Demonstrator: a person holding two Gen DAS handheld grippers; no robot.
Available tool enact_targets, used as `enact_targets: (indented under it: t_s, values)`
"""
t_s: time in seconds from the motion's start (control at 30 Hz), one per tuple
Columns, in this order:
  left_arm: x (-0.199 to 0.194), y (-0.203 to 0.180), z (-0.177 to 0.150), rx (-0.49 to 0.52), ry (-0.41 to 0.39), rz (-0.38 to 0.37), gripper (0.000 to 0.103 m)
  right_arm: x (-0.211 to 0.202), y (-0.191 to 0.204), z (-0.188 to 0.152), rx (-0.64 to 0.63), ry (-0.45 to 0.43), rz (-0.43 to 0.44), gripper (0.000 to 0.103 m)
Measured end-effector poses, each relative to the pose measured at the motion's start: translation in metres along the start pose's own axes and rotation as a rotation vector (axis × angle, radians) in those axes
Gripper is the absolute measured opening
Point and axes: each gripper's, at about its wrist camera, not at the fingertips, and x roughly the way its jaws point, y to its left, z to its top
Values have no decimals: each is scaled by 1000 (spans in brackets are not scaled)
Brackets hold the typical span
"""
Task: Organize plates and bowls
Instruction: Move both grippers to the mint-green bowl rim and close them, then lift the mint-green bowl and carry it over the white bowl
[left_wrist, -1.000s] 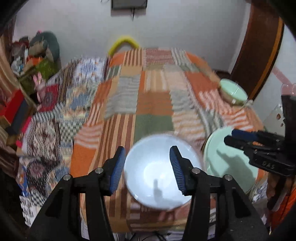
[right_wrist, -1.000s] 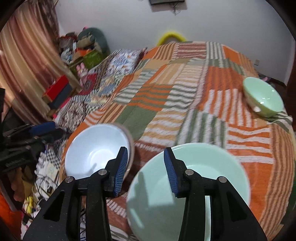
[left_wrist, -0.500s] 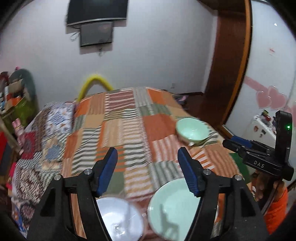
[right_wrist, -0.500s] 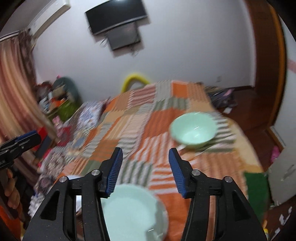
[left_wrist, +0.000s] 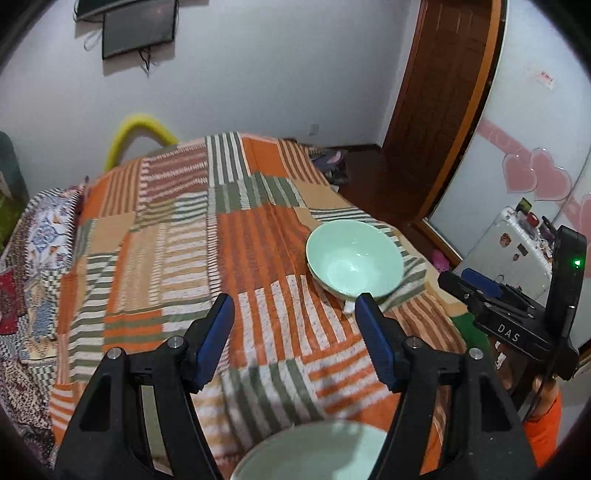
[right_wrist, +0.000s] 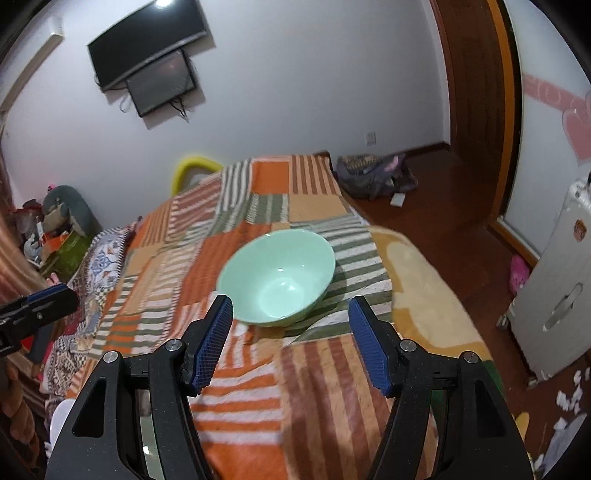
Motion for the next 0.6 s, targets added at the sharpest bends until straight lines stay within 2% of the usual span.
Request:
enact_targets:
  t_s: [0.1,0.17,0.23,0.37,0.43,0.6]
  values:
    - [34,3,8,-10,33,-14,66,24,-9,5,18,44,2,60]
    - [56,6,11,-12,61,-27,55,42,-13,8,27,73,3,53]
    - [74,8,14,-13,90,-41,49,57,-18,10,37,106,2,39]
    - [110,13,16,-20,153,-73,33,88,-33,13,101,189,22,27]
    - [121,13,16,-17,168,-78,33,94,-37,11,113,213,28,20]
    - [143,10,19,-14,191,-91,32,95,-31,7,48,212,13,19]
